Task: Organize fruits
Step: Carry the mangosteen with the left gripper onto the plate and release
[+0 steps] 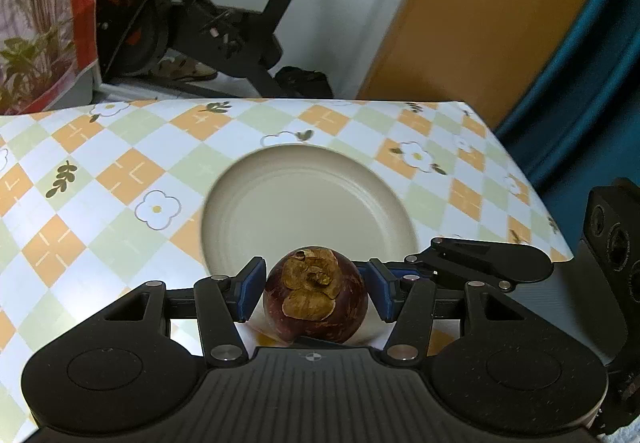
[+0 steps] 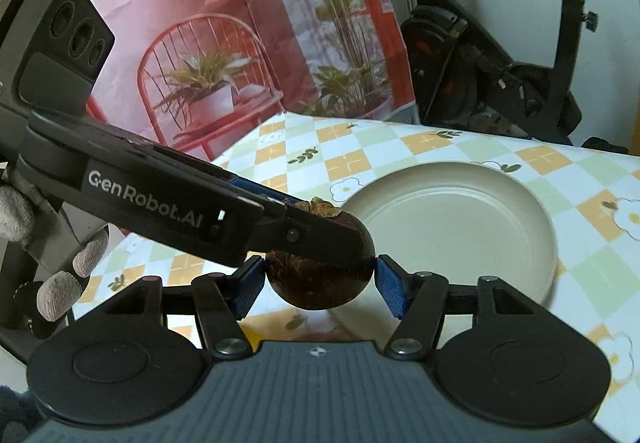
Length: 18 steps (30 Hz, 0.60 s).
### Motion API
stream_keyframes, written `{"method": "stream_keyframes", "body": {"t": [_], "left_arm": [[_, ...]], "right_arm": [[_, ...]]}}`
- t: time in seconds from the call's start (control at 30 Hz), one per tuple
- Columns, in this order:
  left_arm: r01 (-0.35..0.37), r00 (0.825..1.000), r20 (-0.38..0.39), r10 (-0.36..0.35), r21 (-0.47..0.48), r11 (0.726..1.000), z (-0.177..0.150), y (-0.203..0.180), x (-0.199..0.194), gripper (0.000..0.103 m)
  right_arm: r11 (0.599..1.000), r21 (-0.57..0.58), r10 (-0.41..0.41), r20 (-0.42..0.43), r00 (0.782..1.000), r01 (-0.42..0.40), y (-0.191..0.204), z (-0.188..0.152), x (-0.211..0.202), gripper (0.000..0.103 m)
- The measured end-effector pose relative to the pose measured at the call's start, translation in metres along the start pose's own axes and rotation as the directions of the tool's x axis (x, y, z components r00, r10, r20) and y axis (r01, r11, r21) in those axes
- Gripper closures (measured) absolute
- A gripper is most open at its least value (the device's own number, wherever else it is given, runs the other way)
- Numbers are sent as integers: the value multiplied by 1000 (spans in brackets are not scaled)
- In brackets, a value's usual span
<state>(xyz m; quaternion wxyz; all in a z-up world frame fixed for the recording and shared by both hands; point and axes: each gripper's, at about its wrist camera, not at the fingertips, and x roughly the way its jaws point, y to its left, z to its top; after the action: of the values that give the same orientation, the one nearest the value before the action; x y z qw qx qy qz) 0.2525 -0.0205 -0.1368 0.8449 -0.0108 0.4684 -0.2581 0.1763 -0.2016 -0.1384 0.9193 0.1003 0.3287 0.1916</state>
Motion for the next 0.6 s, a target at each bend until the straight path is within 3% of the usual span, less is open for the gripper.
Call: {"method": "stream_keyframes", "body": {"t": [0.6], "left_arm": [[-94, 995, -22, 95, 25, 995, 7, 27, 35, 45]], "right_arm": [[999, -48, -26, -130, 991, 20, -17, 19, 64, 40]]}}
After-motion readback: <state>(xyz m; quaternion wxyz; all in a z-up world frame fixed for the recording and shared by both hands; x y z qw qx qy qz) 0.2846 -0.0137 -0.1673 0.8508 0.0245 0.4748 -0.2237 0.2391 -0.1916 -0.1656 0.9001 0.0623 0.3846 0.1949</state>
